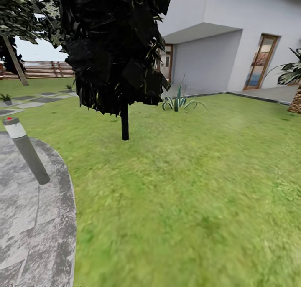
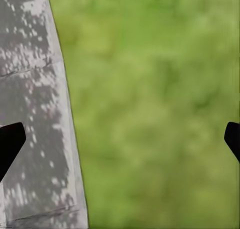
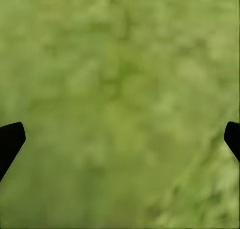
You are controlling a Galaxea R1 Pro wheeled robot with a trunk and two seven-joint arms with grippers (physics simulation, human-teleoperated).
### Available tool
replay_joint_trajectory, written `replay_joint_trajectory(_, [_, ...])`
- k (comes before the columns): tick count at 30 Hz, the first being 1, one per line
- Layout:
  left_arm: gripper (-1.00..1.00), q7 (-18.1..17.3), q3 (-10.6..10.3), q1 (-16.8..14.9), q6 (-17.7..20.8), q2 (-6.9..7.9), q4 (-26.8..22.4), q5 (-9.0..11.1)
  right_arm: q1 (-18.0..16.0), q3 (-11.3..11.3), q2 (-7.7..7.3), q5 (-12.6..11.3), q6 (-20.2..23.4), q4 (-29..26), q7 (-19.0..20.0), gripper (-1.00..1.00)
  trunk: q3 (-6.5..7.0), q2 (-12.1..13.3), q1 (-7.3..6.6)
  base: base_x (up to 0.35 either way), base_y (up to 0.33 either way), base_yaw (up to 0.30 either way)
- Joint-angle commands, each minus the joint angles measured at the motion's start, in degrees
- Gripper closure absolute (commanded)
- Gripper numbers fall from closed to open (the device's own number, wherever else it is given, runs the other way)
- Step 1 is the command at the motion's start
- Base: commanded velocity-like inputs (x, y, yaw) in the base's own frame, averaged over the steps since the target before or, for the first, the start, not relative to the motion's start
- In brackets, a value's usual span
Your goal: Pick up the pesticide atomizer in the garden and spray insectifuge to fully cover both potted plants in the garden.
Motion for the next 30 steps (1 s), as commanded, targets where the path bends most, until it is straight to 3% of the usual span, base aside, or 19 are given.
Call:
replay_joint_trajectory(1, [-1.0,0.1,0.0,0.0,-0.2,-0.05,0.0,0.3,0.0,-0.1,0.0,0.0,-0.2,0.0,0.0,-1.0,-0.05,0.0,0.0,0.063,-0.028,0.277])
replay_joint_trajectory(13, [-1.0,0.1,2.5,-0.1,-0.1,-0.42,0.0,1.6,0.0,0.0,-0.03,0.0,-0.2,0.0,0.0,-1.0,-0.05,0.0,0.0,0.01,-0.004,0.277])
replay_joint_trajectory(21, [-1.0,-0.7,2.0,-0.1,-0.2,-0.58,-0.2,1.2,0.0,-0.1,-0.04,0.0,-0.2,0.0,0.0,-1.0,-0.05,0.0,0.0,0.011,-0.005,0.277])
replay_joint_trajectory(30, [-1.0,-0.7,2.5,-0.1,-0.2,-0.38,0.0,1.6,0.0,-0.1,-0.04,0.0,-0.2,0.0,0.0,-1.0,-0.05,0.0,0.0,0.207,-0.151,0.277])
